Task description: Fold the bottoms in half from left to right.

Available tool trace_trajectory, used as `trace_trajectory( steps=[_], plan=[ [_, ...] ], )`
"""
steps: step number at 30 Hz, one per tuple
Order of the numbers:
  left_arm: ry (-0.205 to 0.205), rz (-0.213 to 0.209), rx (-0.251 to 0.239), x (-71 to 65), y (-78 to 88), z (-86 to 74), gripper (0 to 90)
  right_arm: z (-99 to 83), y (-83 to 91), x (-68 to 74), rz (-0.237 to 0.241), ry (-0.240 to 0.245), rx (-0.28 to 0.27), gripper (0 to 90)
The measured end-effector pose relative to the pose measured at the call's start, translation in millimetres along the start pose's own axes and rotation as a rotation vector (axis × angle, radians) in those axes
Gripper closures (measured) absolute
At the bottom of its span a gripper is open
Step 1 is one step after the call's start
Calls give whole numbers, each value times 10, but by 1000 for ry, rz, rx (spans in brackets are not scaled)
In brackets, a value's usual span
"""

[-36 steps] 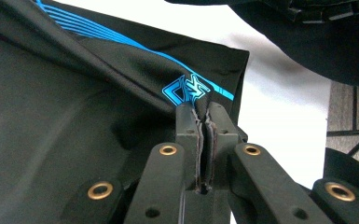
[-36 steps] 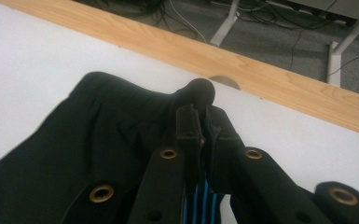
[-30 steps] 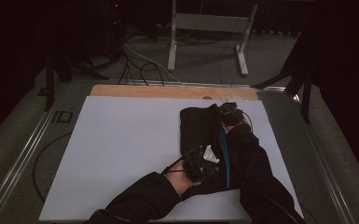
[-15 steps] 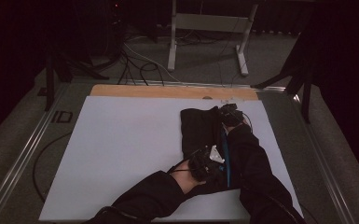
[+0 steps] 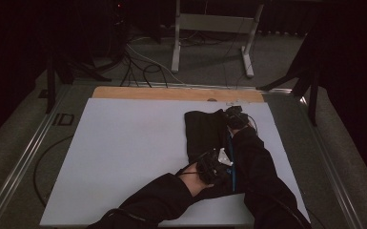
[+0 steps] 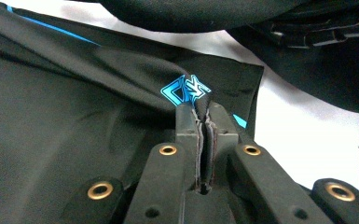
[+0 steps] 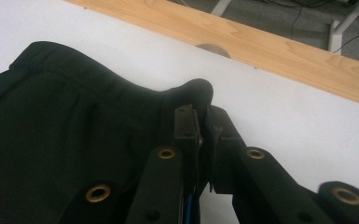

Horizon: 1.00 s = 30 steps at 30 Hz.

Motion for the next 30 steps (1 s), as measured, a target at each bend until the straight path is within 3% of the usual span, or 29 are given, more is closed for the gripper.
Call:
trace_trajectory(
  steps=[2, 10, 19, 25, 30],
  plan=[
    [4, -6, 0, -3, -14, -1, 872, -15, -3, -10, 4, -1, 3, 809],
    [-2, -21, 0, -40, -69, 8, 870, -31, 128, -8, 40, -15, 7, 499],
    [-27, -27, -1, -81, -126, 116, 869, 50, 418, 13, 67, -28, -49, 465],
    [-36, -24, -7, -103, -202, 201, 866, 7, 491, 22, 81, -28, -41, 456],
    [-43, -53, -20, -134, -251, 221, 814, -23, 530, 22, 93, -21, -39, 415]
  ],
)
Point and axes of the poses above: each handheld gripper's, and its own axes: y roughly backward along the jaws, z roughly out of its top, x roughly to its left, the point moved 8 cm from there along -y, roughly forward along the jaws, and after that the axes turned 15 degrees about -y, right-handed, at the moved point
